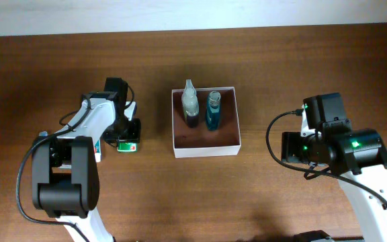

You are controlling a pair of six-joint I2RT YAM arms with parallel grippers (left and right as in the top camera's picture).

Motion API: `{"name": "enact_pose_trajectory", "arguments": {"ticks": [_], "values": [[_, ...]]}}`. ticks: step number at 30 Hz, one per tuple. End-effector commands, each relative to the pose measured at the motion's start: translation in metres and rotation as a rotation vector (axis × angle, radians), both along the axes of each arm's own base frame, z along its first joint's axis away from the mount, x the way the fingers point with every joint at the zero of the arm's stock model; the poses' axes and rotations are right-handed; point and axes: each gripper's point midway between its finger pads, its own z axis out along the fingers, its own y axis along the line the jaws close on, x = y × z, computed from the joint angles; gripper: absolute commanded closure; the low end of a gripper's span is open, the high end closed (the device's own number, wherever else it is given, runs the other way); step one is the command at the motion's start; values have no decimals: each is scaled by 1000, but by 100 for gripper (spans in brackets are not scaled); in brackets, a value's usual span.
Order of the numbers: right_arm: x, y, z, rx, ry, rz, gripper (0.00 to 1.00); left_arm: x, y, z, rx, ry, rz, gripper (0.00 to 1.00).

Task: Pack container
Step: 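Carry the Dettol soap into the box with the left gripper and release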

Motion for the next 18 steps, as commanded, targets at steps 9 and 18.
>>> {"name": "enact_pose_trajectory", "arguments": {"ticks": [9, 18], "values": [[0, -3, 3, -18, -12, 5, 31, 12, 0, 1, -5, -20, 2, 91], [0, -3, 3, -19, -13, 4, 31, 46, -24, 95, -26, -213, -49, 100]]}}
